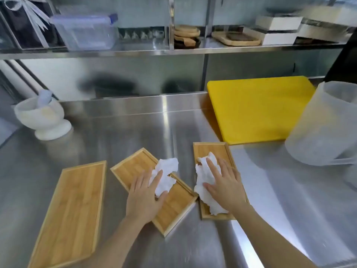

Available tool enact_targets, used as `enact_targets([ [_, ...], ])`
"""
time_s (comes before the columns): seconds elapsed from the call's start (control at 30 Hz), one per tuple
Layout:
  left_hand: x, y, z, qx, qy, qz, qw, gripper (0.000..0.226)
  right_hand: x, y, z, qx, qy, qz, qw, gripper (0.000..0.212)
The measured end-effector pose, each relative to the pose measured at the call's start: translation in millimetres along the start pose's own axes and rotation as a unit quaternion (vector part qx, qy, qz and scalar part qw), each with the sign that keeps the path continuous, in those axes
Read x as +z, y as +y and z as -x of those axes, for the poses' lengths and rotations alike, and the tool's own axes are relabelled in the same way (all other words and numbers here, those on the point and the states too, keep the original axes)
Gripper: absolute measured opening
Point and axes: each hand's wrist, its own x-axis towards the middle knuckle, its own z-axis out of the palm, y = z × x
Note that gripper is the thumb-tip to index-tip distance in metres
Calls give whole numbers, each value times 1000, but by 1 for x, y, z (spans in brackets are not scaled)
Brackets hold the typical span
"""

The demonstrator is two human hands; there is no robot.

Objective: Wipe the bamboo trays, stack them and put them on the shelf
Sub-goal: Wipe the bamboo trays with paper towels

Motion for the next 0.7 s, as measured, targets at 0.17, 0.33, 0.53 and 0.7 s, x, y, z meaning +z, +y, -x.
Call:
enact_targets([
  [0.17,15,-9,11,13,-36,10,999,45,25,14,13,31,-124,-17,992,55],
  [0.33,11,-10,11,20,31,75,997,30,22,11,15,29,-36,-47,998,11],
  [0.53,-1,2,7,-50,90,205,973,28,8,15,15,42,61,-85,994,10],
  [0.7,-11,12,-2,-85,61,277,955,34,-1,19,11,73,99,-137,983,22],
])
